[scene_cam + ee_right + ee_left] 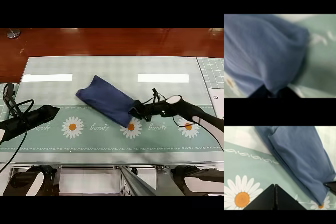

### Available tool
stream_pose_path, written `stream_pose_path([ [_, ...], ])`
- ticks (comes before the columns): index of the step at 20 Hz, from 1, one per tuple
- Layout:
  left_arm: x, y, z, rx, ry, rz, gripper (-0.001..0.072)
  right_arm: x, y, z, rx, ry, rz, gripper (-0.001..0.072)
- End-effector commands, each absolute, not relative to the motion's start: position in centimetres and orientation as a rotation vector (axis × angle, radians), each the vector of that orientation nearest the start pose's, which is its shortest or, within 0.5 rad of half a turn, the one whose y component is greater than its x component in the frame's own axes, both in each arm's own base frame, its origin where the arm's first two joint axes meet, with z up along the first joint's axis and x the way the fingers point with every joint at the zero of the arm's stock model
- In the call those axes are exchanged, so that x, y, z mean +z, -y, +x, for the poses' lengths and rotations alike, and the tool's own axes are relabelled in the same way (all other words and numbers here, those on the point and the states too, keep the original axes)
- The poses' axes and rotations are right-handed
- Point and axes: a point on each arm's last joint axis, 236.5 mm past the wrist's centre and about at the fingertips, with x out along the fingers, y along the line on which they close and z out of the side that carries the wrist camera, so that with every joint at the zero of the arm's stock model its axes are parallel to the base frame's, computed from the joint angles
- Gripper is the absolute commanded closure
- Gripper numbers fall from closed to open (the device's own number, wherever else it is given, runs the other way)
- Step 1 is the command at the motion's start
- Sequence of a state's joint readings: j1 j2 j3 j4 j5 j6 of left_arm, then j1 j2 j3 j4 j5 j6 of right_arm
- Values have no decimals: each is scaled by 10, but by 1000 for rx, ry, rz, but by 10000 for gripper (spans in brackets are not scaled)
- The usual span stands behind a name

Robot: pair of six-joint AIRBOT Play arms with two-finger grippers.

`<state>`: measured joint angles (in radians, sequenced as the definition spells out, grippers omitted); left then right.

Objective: Fold the shirts.

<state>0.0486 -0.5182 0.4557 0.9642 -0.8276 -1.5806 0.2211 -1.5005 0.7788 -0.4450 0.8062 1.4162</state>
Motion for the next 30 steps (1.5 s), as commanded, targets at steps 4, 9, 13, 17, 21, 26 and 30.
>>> stream_pose_path([
  [4, 42, 85, 278, -185, -846, -611, 691, 11, -277, 410, 709, -1296, 627, 690],
  [9, 42, 86, 278, -185, -847, -611, 691, 126, -225, 462, 595, -1110, 268, 690],
  [13, 41, 86, 278, -186, -850, -610, 691, 184, -147, 464, 459, -1078, 218, 690],
  [17, 41, 86, 278, -186, -850, -611, 691, 208, -49, 442, 278, -1097, 319, 689],
  [21, 41, 86, 278, -186, -850, -610, 691, 205, 43, 389, 61, -1209, 490, 689],
  [26, 41, 86, 278, -186, -851, -610, 691, 180, 124, 303, -281, -1257, 632, 689],
  [30, 41, 86, 278, -186, -850, -610, 691, 134, 171, 195, -623, -1388, 658, 689],
])
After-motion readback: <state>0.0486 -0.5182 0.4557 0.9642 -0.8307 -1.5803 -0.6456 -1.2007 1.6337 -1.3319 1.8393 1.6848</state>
